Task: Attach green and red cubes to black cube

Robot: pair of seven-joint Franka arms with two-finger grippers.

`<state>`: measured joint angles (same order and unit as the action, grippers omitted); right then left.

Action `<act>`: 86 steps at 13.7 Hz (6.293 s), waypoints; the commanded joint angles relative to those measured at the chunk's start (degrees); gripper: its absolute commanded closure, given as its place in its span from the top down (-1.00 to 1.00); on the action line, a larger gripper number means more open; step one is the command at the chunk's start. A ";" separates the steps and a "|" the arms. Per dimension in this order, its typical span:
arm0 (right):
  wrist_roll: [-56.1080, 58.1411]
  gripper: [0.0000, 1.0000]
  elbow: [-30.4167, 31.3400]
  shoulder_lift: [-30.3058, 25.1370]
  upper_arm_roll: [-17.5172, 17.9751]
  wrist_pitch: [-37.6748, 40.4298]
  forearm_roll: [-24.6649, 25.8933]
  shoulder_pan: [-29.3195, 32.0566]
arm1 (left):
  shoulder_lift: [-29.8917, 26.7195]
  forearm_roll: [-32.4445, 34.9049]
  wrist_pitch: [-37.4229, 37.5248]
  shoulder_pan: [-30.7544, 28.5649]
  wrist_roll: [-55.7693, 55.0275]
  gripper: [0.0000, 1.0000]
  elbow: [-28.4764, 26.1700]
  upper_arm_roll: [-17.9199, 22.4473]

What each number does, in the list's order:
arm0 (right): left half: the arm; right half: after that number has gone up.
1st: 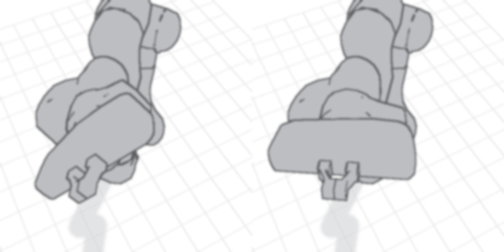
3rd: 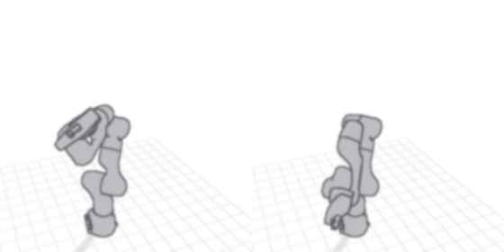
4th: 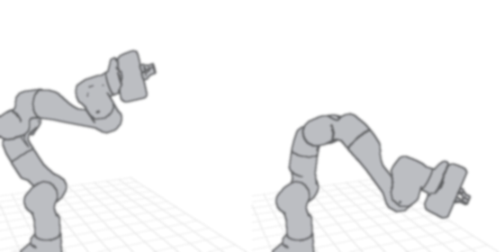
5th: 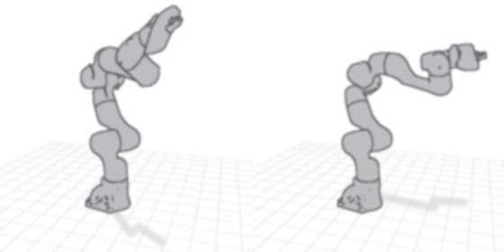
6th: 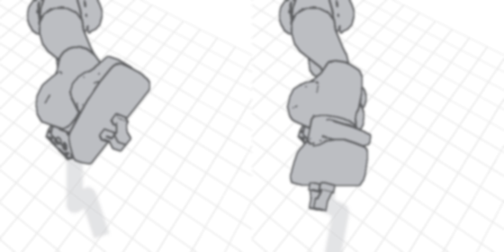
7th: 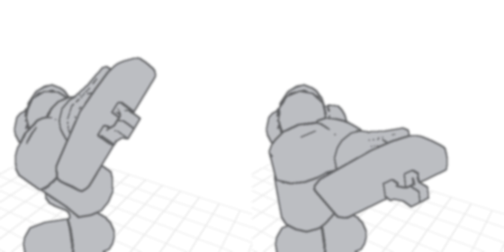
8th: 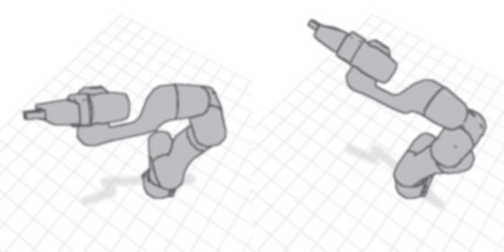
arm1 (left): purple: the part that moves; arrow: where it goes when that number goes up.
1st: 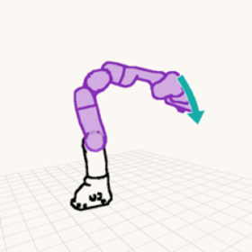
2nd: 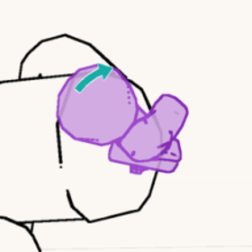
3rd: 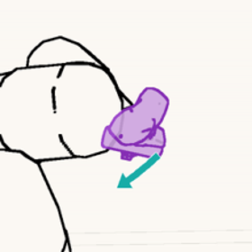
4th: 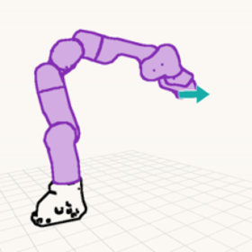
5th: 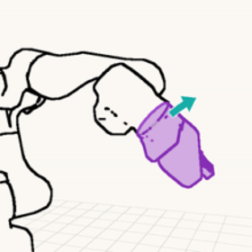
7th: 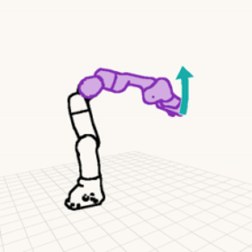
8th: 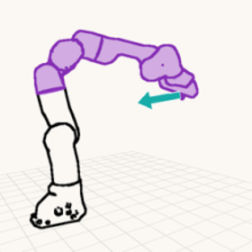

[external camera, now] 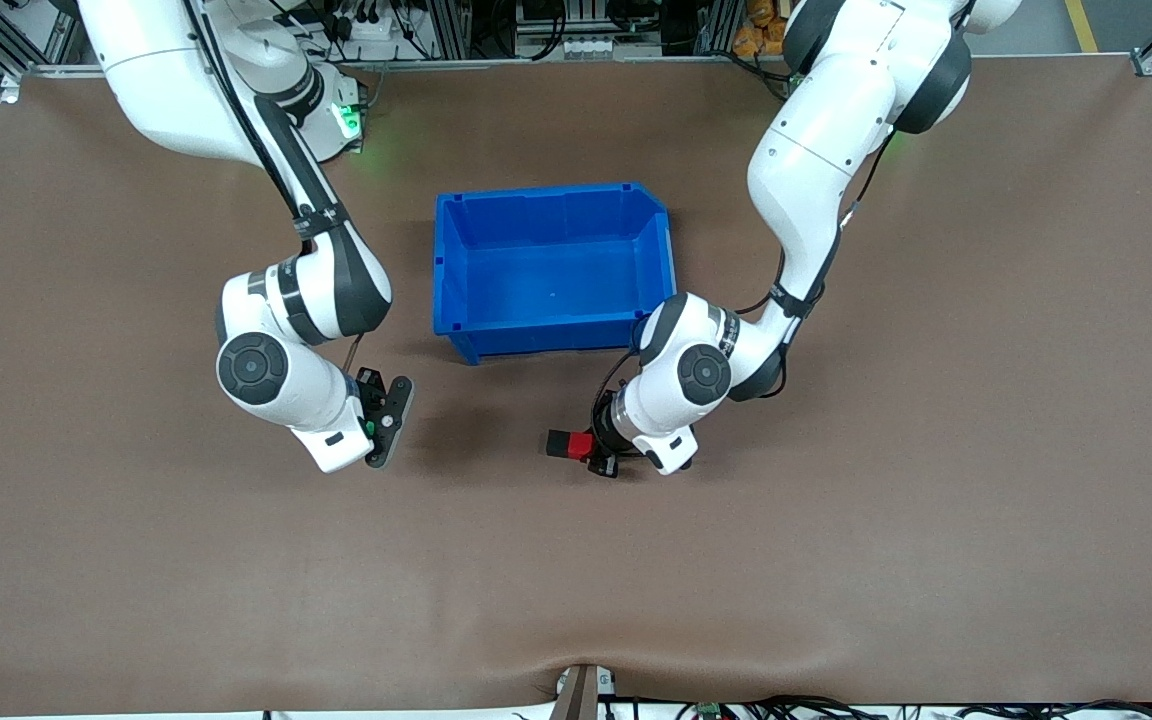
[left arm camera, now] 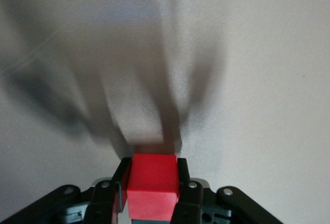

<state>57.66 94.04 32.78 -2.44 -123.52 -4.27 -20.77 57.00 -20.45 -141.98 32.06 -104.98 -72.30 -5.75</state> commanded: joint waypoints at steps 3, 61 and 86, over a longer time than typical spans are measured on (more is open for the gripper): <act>-0.34 -1.00 -6.05 5.71 -0.20 -1.55 -0.48 -3.48 | 1.44 -1.17 -0.49 1.77 -2.67 -0.59 0.93 0.56; -21.24 1.00 -18.45 11.70 -2.22 1.78 1.63 -15.53 | -30.27 19.92 44.75 -31.00 84.48 1.00 0.23 -1.55; -51.99 1.00 -0.61 -33.74 -1.96 33.77 4.17 17.17 | -62.19 21.50 56.90 -30.13 102.43 1.00 -16.48 8.39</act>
<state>11.82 90.72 2.71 -5.62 -90.73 -2.86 -4.28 -6.52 1.95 -85.50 1.63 -3.21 -91.39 2.36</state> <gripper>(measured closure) 0.000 0.000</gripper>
